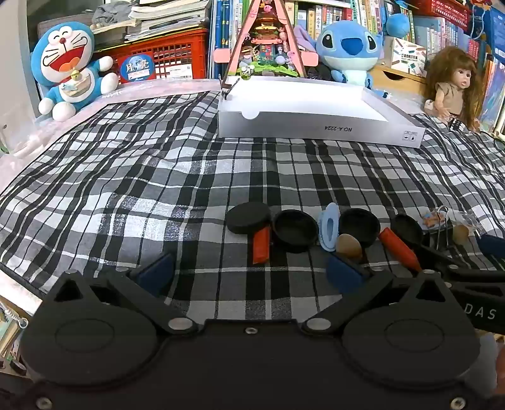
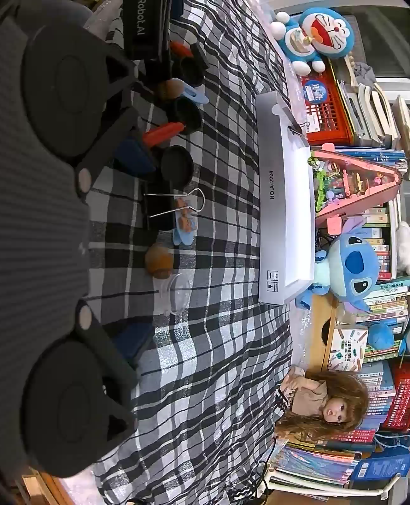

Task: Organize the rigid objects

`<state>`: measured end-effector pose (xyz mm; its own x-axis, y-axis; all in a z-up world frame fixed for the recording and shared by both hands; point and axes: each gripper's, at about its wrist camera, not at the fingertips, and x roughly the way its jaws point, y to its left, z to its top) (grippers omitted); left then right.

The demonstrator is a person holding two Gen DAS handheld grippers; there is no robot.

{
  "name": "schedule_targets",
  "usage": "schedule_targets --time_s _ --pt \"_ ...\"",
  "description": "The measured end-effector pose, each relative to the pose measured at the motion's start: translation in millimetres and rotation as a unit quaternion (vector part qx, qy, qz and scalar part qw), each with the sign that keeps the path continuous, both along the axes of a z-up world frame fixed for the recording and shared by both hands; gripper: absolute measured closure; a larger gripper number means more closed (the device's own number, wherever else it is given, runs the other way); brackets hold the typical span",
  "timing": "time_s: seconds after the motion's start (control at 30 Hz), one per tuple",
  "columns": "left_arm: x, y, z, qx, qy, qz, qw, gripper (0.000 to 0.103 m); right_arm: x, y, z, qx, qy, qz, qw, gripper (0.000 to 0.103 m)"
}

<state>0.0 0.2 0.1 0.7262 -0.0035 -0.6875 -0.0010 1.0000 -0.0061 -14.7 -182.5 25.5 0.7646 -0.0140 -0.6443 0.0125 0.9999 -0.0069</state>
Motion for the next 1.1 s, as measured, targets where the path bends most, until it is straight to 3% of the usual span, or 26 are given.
schedule_targets --time_s 1.1 --pt "0.9 -1.4 0.2 -0.001 0.006 0.005 1.0 0.0 -0.7 1.6 0.6 -0.011 0.0 -0.006 1.0 0.0"
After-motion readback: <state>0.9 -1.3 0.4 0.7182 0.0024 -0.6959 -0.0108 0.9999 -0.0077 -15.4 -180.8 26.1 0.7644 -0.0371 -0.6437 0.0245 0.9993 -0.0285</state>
